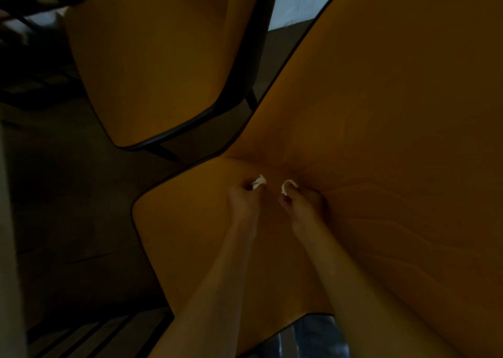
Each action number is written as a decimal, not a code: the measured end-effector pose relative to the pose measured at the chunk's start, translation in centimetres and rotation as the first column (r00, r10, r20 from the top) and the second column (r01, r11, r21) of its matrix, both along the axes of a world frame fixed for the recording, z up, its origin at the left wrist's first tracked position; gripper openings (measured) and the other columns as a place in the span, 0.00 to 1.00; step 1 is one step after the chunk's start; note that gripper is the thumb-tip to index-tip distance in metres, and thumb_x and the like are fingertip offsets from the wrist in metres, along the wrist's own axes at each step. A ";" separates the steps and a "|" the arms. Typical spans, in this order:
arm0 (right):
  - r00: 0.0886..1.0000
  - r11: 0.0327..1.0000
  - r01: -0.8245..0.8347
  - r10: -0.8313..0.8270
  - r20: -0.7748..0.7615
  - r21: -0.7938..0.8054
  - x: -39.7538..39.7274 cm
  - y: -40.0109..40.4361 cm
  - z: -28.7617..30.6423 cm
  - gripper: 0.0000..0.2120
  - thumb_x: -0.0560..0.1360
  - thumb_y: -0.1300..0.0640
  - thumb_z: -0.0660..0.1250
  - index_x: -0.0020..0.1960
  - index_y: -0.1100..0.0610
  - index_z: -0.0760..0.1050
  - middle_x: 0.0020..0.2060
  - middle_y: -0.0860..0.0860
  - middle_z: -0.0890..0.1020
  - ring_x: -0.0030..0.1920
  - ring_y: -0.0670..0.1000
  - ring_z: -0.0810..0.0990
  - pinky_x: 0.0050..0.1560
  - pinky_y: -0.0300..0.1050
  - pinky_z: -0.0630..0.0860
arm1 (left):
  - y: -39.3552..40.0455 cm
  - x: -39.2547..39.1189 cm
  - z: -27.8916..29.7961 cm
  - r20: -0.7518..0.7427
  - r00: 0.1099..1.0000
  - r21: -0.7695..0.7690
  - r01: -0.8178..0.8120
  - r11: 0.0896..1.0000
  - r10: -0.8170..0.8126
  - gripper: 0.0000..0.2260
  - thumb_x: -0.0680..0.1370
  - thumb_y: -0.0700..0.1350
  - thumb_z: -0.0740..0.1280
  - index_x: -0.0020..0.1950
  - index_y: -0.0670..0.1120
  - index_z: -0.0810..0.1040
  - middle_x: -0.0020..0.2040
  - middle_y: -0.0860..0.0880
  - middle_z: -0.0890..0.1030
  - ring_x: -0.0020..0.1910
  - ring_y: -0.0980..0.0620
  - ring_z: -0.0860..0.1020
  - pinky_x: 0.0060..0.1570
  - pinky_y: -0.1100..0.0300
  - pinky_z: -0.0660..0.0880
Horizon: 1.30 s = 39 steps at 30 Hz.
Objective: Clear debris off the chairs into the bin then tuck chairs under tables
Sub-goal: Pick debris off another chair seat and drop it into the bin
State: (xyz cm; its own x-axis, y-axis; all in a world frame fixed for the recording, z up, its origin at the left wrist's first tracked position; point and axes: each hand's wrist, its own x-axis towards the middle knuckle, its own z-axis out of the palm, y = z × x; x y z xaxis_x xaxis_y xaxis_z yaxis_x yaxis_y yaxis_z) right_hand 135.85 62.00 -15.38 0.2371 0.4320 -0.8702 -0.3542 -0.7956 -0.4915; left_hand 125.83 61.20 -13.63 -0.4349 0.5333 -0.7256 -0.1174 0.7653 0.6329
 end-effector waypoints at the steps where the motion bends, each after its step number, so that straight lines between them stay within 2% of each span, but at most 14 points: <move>1: 1.000 0.999 0.006 -0.005 -0.030 0.031 0.0 -0.1 0.6 0.05 0.77 0.64 0.69 0.44 0.57 0.78 0.44 0.51 0.82 0.43 0.47 0.81 0.45 0.41 0.79 | -0.2 -0.1 0.5 0.010 0.999 0.025 -0.034 0.999 0.034 0.10 0.78 0.48 0.70 0.56 0.45 0.82 0.46 0.48 0.84 0.45 0.52 0.82 0.38 0.62 0.75; 4: 0.996 0.991 -0.021 0.033 -0.082 0.135 -0.5 -0.1 3.7 0.04 0.76 0.66 0.70 0.50 0.60 0.79 0.47 0.53 0.82 0.47 0.48 0.82 0.47 0.42 0.80 | -0.8 -0.7 2.9 0.059 0.992 0.074 -0.115 0.991 0.110 0.14 0.77 0.47 0.72 0.61 0.43 0.80 0.52 0.48 0.83 0.51 0.52 0.81 0.45 0.61 0.75; 7: 0.996 0.972 -0.073 0.084 -0.041 0.223 -1.1 0.4 8.2 0.08 0.75 0.66 0.71 0.53 0.65 0.77 0.45 0.55 0.82 0.41 0.49 0.82 0.44 0.41 0.80 | -1.0 -1.4 6.6 0.095 0.984 0.137 -0.166 0.977 0.153 0.12 0.77 0.46 0.72 0.59 0.45 0.80 0.54 0.47 0.83 0.53 0.49 0.81 0.48 0.59 0.76; 10: 0.990 0.927 -0.124 0.138 -0.014 0.353 -1.9 1.1 14.3 0.06 0.76 0.66 0.69 0.53 0.62 0.75 0.44 0.55 0.81 0.38 0.50 0.81 0.39 0.38 0.80 | -1.0 -2.3 12.1 0.151 0.970 0.224 -0.223 0.949 0.192 0.10 0.76 0.43 0.72 0.56 0.46 0.80 0.52 0.47 0.83 0.53 0.48 0.82 0.51 0.56 0.79; 15: 0.980 0.859 -0.182 0.200 0.015 0.478 -4.0 2.1 25.1 0.09 0.78 0.63 0.68 0.57 0.62 0.78 0.47 0.54 0.83 0.43 0.50 0.83 0.45 0.43 0.81 | -0.4 -4.2 23.6 0.292 0.919 0.405 -0.369 0.837 0.264 0.15 0.77 0.38 0.71 0.63 0.42 0.78 0.54 0.45 0.83 0.53 0.49 0.83 0.53 0.56 0.80; 18: 0.979 0.797 -0.176 0.206 0.015 0.577 -4.9 2.6 31.5 0.08 0.78 0.62 0.68 0.56 0.63 0.80 0.46 0.56 0.84 0.42 0.51 0.84 0.43 0.41 0.81 | -0.1 -5.3 30.6 0.317 0.919 0.519 -0.375 0.768 0.235 0.12 0.76 0.37 0.71 0.60 0.40 0.81 0.50 0.46 0.85 0.51 0.49 0.84 0.54 0.56 0.80; 21: 0.971 0.718 -0.183 0.237 0.011 0.672 -5.2 2.5 37.4 0.09 0.78 0.60 0.69 0.56 0.63 0.80 0.47 0.57 0.85 0.46 0.53 0.85 0.44 0.41 0.81 | -0.3 -6.0 36.7 0.304 0.935 0.639 -0.341 0.690 0.181 0.04 0.76 0.39 0.72 0.48 0.46 0.86 0.45 0.45 0.85 0.48 0.49 0.83 0.54 0.54 0.79; 23: 0.968 0.667 -0.169 0.251 -0.006 0.726 -5.2 2.4 41.0 0.08 0.78 0.59 0.69 0.55 0.62 0.81 0.46 0.56 0.85 0.46 0.53 0.85 0.45 0.41 0.81 | -0.7 -6.2 40.4 0.281 0.945 0.695 -0.322 0.643 0.170 0.06 0.76 0.41 0.72 0.41 0.50 0.87 0.44 0.45 0.85 0.47 0.48 0.82 0.55 0.52 0.78; 27: 0.964 0.594 -0.146 0.264 -0.020 0.791 -5.3 2.0 47.2 0.10 0.77 0.60 0.70 0.56 0.63 0.80 0.44 0.55 0.85 0.45 0.54 0.85 0.46 0.44 0.81 | -2.4 -6.1 46.6 0.225 0.957 0.761 -0.291 0.580 0.184 0.03 0.76 0.43 0.73 0.46 0.49 0.86 0.45 0.44 0.86 0.49 0.47 0.84 0.56 0.49 0.79; 29: 0.957 0.536 -0.166 0.290 0.004 0.828 -5.4 1.6 49.6 0.12 0.77 0.60 0.70 0.58 0.63 0.80 0.44 0.56 0.86 0.45 0.55 0.86 0.46 0.44 0.81 | -3.5 -6.2 49.0 0.186 0.960 0.787 -0.272 0.553 0.208 0.04 0.76 0.43 0.72 0.44 0.50 0.86 0.45 0.45 0.86 0.47 0.46 0.83 0.55 0.46 0.78; 31: 0.939 0.466 -0.201 0.342 0.034 0.862 -5.5 0.8 51.5 0.12 0.77 0.60 0.69 0.60 0.61 0.79 0.45 0.56 0.85 0.43 0.52 0.86 0.43 0.39 0.81 | -5.2 -6.3 51.0 0.151 0.959 0.800 -0.261 0.541 0.239 0.05 0.77 0.44 0.71 0.43 0.51 0.86 0.43 0.43 0.85 0.45 0.44 0.81 0.51 0.44 0.78; 34: 0.893 0.382 -0.247 0.447 0.056 0.891 -6.0 -0.9 53.8 0.11 0.78 0.60 0.68 0.60 0.60 0.79 0.46 0.54 0.84 0.40 0.46 0.85 0.40 0.36 0.81 | -7.8 -6.8 52.8 0.102 0.933 0.809 -0.280 0.516 0.346 0.04 0.77 0.47 0.72 0.44 0.55 0.86 0.43 0.48 0.86 0.46 0.49 0.83 0.51 0.48 0.80; 37: 0.827 0.359 -0.265 0.562 0.019 0.895 -6.8 -3.1 55.1 0.07 0.78 0.61 0.68 0.55 0.56 0.80 0.46 0.52 0.85 0.40 0.45 0.85 0.46 0.43 0.83 | -10.6 -7.5 53.7 0.129 0.885 0.799 -0.360 0.481 0.448 0.05 0.76 0.45 0.73 0.50 0.53 0.86 0.46 0.49 0.87 0.51 0.47 0.84 0.54 0.47 0.80; 39: 0.785 0.360 -0.254 0.619 -0.026 0.898 -7.7 -4.9 55.8 0.07 0.78 0.62 0.68 0.56 0.59 0.80 0.46 0.55 0.84 0.41 0.47 0.85 0.44 0.42 0.83 | -13.1 -7.9 54.1 0.163 0.846 0.811 -0.408 0.420 0.507 0.07 0.75 0.43 0.73 0.53 0.49 0.85 0.48 0.47 0.86 0.53 0.46 0.83 0.55 0.49 0.79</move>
